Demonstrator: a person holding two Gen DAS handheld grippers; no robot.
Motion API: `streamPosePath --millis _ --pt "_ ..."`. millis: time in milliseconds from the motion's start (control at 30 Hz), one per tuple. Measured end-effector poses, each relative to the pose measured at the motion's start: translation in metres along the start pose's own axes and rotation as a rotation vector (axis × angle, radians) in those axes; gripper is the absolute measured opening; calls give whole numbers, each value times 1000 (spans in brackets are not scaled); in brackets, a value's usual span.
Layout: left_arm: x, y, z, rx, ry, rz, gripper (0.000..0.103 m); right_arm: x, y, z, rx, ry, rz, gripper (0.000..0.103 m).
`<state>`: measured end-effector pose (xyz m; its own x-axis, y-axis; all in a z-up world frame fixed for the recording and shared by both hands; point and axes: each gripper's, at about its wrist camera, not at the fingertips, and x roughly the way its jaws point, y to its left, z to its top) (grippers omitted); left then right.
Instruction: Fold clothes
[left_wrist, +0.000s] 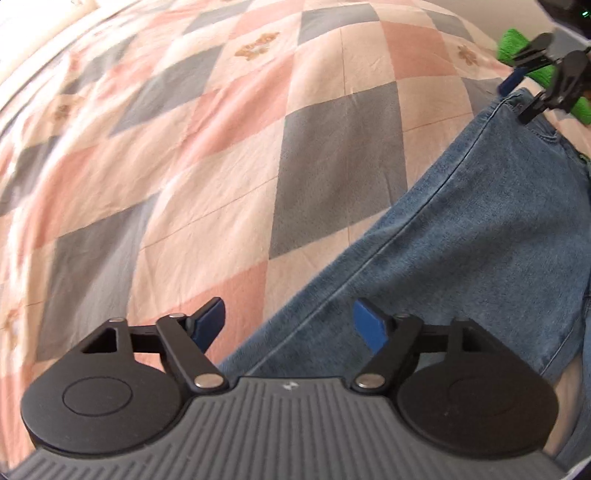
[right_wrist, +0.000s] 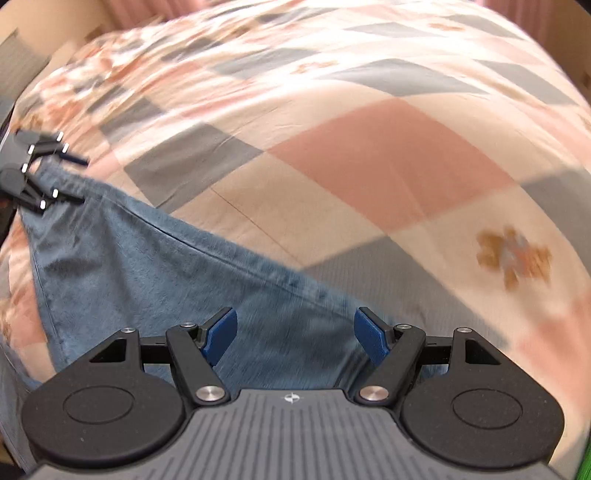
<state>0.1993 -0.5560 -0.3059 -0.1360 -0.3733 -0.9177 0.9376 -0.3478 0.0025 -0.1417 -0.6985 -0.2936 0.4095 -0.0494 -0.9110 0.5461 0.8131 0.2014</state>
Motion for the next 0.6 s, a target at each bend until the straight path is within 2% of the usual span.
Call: streamPosePath --millis 67,167,233,300,367,400,433,467,500,533,567,600 --pt "10 7 -1 18 32 -49 77 16 -1 11 -49 56 8 73" --pt "29 5 -7 110 120 -79 87 36 -3 22 -103 107 -5 73" --pt "37 1 -9 153 133 -78 89 46 -5 26 -119 126 -8 73" --pt "44 2 -7 132 140 -78 92 55 -8 27 -128 159 -7 73" --pt "50 3 -7 118 147 -78 91 60 -9 26 -133 175 -4 76" --pt "51 2 -7 117 148 -77 82 61 -10 25 -129 180 3 78" --pt "47 -1 -8 128 140 -76 75 62 -11 25 -121 194 11 70" --pt "44 -4 -9 139 131 -74 55 62 -14 25 -111 211 20 62" --pt "40 -8 -10 151 123 -70 31 60 -14 26 -110 224 30 43" --pt "34 -14 -12 178 113 -36 20 57 -15 26 -114 235 40 24" --pt "28 -19 -14 204 103 -2 11 53 -13 26 -126 235 45 20" --pt "22 -25 -16 229 93 32 8 45 -7 24 -154 218 30 17"
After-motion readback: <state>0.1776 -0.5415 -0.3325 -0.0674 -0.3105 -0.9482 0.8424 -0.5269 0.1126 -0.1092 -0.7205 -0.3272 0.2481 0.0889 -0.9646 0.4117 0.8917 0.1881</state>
